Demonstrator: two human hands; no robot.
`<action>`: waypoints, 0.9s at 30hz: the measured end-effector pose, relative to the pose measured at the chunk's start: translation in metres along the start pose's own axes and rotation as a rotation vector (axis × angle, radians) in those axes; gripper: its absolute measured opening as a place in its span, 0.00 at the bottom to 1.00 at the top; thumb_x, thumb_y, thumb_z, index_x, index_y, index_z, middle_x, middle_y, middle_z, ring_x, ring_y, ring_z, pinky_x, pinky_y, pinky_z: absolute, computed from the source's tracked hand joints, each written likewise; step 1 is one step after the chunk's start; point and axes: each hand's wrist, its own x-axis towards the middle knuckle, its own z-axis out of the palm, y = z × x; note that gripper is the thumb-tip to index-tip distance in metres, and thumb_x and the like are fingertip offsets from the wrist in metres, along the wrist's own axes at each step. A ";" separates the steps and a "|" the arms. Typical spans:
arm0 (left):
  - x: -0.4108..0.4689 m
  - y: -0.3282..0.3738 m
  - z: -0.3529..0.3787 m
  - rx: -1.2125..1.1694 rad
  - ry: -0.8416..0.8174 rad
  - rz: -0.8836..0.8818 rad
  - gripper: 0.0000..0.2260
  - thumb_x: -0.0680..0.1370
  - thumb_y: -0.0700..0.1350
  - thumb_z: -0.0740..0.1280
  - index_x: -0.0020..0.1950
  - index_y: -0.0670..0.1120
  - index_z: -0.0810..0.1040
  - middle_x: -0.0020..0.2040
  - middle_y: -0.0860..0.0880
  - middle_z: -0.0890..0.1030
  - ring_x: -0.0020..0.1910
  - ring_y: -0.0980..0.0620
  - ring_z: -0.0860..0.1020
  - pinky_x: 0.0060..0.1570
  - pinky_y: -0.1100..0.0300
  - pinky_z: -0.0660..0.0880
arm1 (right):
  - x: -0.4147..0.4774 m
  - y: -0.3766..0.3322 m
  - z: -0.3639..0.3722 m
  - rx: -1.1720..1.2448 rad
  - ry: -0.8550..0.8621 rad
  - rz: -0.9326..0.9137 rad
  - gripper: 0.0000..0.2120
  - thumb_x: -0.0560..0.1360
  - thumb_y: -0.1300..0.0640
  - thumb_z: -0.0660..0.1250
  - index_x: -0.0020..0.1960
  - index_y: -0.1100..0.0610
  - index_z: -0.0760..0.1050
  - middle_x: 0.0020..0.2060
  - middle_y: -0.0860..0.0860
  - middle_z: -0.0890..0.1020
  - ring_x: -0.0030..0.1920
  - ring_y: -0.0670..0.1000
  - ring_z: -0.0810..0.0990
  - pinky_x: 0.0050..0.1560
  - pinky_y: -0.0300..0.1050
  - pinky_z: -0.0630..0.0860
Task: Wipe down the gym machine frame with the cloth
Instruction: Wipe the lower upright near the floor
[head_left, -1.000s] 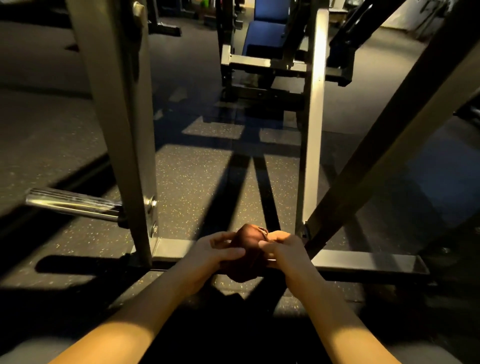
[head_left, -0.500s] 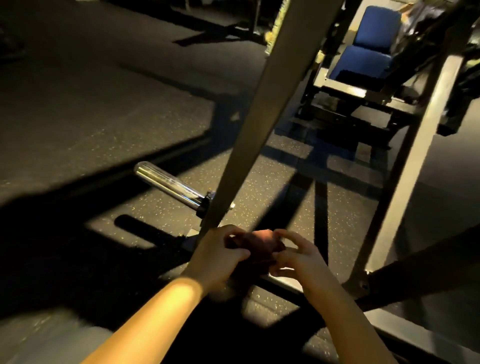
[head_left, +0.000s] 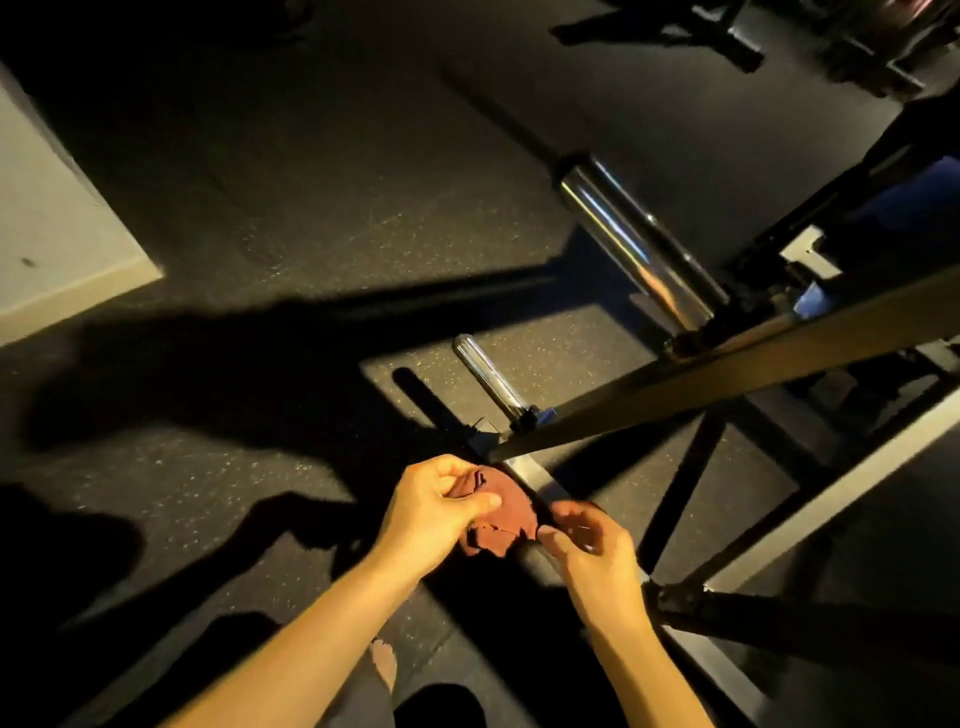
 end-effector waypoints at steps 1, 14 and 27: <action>-0.016 0.017 -0.010 0.002 0.028 -0.014 0.09 0.73 0.37 0.78 0.51 0.45 0.84 0.42 0.50 0.88 0.43 0.51 0.87 0.49 0.55 0.83 | -0.019 -0.022 -0.002 0.013 -0.038 -0.045 0.08 0.77 0.62 0.73 0.55 0.52 0.81 0.50 0.46 0.85 0.51 0.45 0.84 0.56 0.44 0.80; -0.205 0.206 -0.138 0.170 -0.103 0.097 0.10 0.81 0.38 0.69 0.59 0.47 0.85 0.48 0.49 0.88 0.49 0.59 0.85 0.52 0.73 0.76 | -0.184 -0.236 -0.020 -0.133 -0.483 -0.389 0.08 0.76 0.59 0.75 0.53 0.51 0.81 0.48 0.46 0.86 0.49 0.46 0.85 0.53 0.44 0.81; -0.153 0.345 -0.322 0.254 -0.189 0.198 0.05 0.79 0.44 0.72 0.53 0.47 0.86 0.47 0.50 0.88 0.50 0.55 0.85 0.51 0.65 0.76 | -0.169 -0.395 0.034 0.041 -0.615 -0.212 0.13 0.75 0.61 0.68 0.59 0.54 0.83 0.53 0.54 0.86 0.51 0.53 0.85 0.51 0.50 0.80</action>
